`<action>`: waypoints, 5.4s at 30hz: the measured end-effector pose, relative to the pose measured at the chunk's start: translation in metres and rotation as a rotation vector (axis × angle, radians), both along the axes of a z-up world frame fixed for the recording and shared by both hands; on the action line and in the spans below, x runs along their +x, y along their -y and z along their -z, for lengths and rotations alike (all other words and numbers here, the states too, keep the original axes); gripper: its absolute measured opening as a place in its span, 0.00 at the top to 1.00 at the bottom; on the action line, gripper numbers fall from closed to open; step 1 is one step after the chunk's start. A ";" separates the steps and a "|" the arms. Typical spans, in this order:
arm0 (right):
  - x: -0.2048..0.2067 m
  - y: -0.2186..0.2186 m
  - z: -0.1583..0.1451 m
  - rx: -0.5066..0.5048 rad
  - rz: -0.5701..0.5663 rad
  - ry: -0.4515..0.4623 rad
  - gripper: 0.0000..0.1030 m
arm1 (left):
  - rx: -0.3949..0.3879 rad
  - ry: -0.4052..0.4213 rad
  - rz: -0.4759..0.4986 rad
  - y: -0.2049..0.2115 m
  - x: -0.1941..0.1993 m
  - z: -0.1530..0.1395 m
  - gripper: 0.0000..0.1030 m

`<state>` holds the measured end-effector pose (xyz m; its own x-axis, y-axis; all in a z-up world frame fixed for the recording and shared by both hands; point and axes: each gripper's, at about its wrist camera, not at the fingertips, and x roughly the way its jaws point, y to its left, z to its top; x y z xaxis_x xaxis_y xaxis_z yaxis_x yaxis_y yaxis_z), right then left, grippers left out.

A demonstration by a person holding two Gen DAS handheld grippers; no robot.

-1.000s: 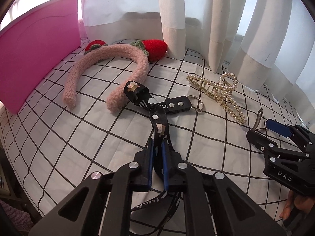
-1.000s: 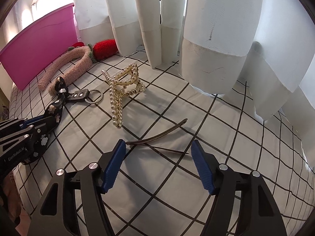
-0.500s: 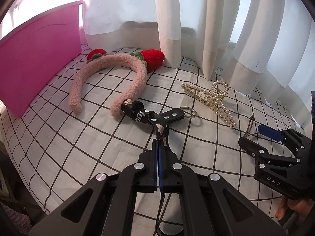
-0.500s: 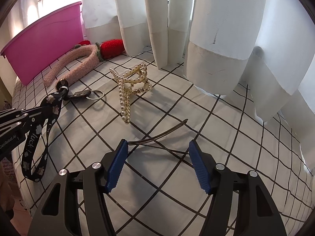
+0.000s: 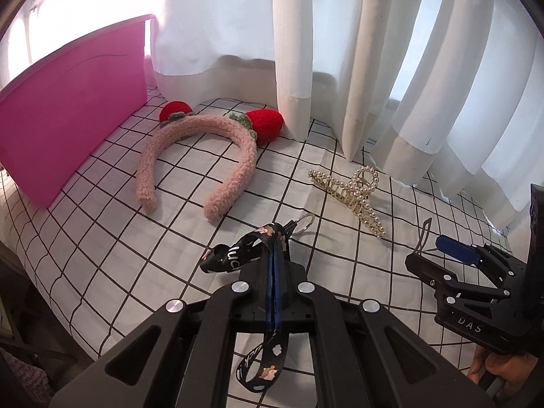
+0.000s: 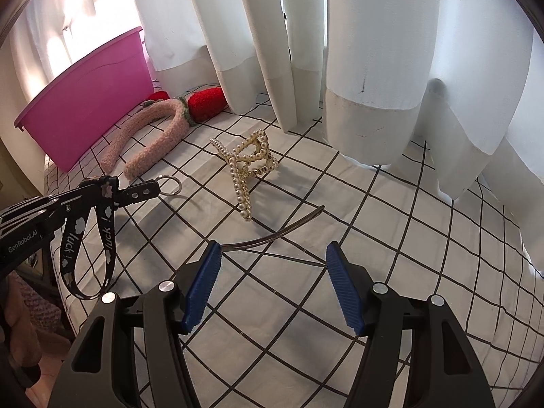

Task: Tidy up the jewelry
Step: 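Carry the lanyard in the left gripper while the right gripper carries the pin to the tub, then open the left gripper over the tub while the right gripper releases the pin, then withdraw both grippers from the tub back over the table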

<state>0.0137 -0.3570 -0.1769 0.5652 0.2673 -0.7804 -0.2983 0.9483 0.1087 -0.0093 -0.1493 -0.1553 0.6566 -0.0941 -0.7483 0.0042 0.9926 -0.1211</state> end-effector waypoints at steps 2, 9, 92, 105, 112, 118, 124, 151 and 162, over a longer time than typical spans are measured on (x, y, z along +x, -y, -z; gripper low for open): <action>-0.002 -0.002 -0.006 0.000 -0.006 -0.002 0.40 | -0.007 0.006 -0.005 -0.003 -0.001 -0.008 0.98; -0.007 -0.011 -0.026 0.009 -0.038 -0.001 0.40 | -0.004 0.025 -0.032 -0.014 -0.005 -0.040 0.98; 0.223 -0.467 -0.182 0.055 -0.447 -0.049 0.40 | -0.056 -0.017 -0.310 -0.410 0.147 -0.161 0.98; 0.252 -0.497 -0.139 -0.061 -0.427 -0.208 0.40 | -0.084 -0.185 -0.337 -0.425 0.163 -0.125 0.98; 0.262 -0.504 -0.133 -0.074 -0.422 -0.242 0.40 | -0.096 -0.224 -0.347 -0.431 0.166 -0.117 0.98; 0.270 -0.510 -0.129 -0.086 -0.426 -0.249 0.40 | -0.095 -0.245 -0.351 -0.432 0.168 -0.111 0.97; 0.272 -0.513 -0.124 -0.101 -0.428 -0.265 0.39 | -0.091 -0.257 -0.380 -0.435 0.164 -0.107 0.60; 0.269 -0.512 -0.133 -0.091 -0.389 -0.246 0.35 | -0.101 -0.167 -0.393 -0.440 0.138 -0.141 0.10; 0.258 -0.502 -0.154 -0.038 -0.342 -0.199 0.35 | -0.080 -0.124 -0.357 -0.442 0.127 -0.155 0.10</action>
<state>0.2716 0.1452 -0.0231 0.2857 0.3822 -0.8788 -0.5739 0.8026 0.1625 0.1181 0.2926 -0.0004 0.5637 0.0634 -0.8235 -0.3597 0.9164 -0.1757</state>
